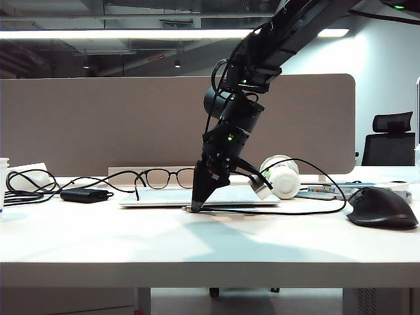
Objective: Pick up the black phone, pick up the charger plug, insert the charger plug into the phone's charging port, and finally place the connected phone back on the desk.
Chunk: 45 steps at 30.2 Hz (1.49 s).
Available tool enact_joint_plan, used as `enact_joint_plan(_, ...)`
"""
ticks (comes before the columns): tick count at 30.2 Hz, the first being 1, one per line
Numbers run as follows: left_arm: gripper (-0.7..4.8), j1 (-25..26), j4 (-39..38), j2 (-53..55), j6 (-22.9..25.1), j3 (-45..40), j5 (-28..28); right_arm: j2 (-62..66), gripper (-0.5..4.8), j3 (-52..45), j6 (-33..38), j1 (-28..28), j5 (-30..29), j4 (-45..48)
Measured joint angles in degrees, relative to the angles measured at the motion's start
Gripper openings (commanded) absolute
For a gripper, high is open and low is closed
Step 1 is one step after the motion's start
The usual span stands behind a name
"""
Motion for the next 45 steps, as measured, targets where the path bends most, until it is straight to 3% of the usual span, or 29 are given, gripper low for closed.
enact_joint_plan(7, -0.06, 0.0, 0.0, 0.0, 0.0, 0.0, 0.0, 0.0, -0.09, 0.0, -0.9, 0.0, 0.0, 0.0)
enact_joint_plan(17, -0.07, 0.0, 0.1, 0.0, 0.0, 0.0, 0.0, -0.6, -0.09, -0.1, -17.3, 0.0, 0.1, -2.0)
enact_joint_plan(24, -0.06, 0.0, 0.1, 0.0, 0.3, 0.0, 0.0, -1.5, -0.09, -0.1, -25.2, 0.0, -6.0, -3.4)
enact_joint_plan(45, -0.06, 0.0, 0.1, 0.0, 0.3, 0.0, 0.0, -1.5, -0.09, -0.1, -26.3, 0.1, -7.5, -6.4)
